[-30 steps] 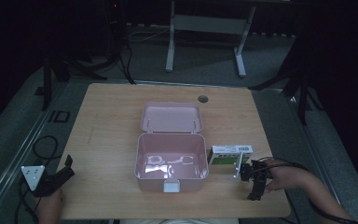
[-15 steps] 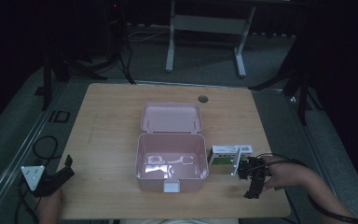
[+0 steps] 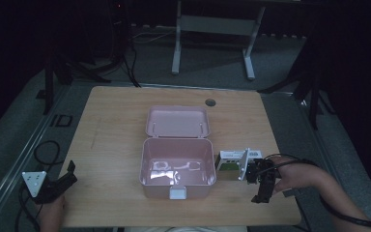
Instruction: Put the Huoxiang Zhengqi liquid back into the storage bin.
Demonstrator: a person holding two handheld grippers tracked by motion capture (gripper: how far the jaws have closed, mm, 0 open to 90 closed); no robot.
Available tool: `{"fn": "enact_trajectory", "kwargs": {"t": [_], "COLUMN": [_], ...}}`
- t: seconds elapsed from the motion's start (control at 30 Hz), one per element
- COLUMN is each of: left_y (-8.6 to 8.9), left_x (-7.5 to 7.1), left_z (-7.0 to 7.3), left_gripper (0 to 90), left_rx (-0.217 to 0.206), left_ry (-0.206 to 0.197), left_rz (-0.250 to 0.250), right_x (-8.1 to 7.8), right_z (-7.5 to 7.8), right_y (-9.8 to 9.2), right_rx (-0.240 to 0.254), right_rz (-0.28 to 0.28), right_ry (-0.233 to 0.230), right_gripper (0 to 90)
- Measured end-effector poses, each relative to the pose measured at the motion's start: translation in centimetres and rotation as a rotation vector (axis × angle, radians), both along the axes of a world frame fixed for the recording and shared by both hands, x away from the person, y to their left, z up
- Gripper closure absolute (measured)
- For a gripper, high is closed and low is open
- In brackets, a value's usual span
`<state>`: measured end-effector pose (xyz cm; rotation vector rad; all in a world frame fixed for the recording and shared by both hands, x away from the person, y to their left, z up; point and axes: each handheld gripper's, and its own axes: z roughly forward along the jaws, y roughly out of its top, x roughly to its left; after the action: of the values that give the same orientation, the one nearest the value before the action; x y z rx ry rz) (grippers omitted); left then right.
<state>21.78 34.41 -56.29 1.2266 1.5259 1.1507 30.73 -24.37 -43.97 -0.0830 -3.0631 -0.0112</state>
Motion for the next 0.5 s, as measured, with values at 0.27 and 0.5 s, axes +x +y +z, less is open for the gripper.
{"fn": "enact_trajectory", "kwargs": {"t": [0.27,0.5], "left_y": [0.0,0.0], "left_x": [0.0,0.0], "left_z": [0.0,0.0], "left_gripper": [2.1,2.1], "left_rx": [-0.001,-0.003], "left_ry": [0.000,-0.001], "left_rz": [0.000,-0.004], "right_x": [1.1,2.9], "right_z": [2.6,3.8], "right_y": [0.4,0.2], "right_rx": [0.012,0.000], "right_rz": [0.025,0.029], "right_ry": [-0.068,-0.107], "right_gripper": [16.5,22.1]}}
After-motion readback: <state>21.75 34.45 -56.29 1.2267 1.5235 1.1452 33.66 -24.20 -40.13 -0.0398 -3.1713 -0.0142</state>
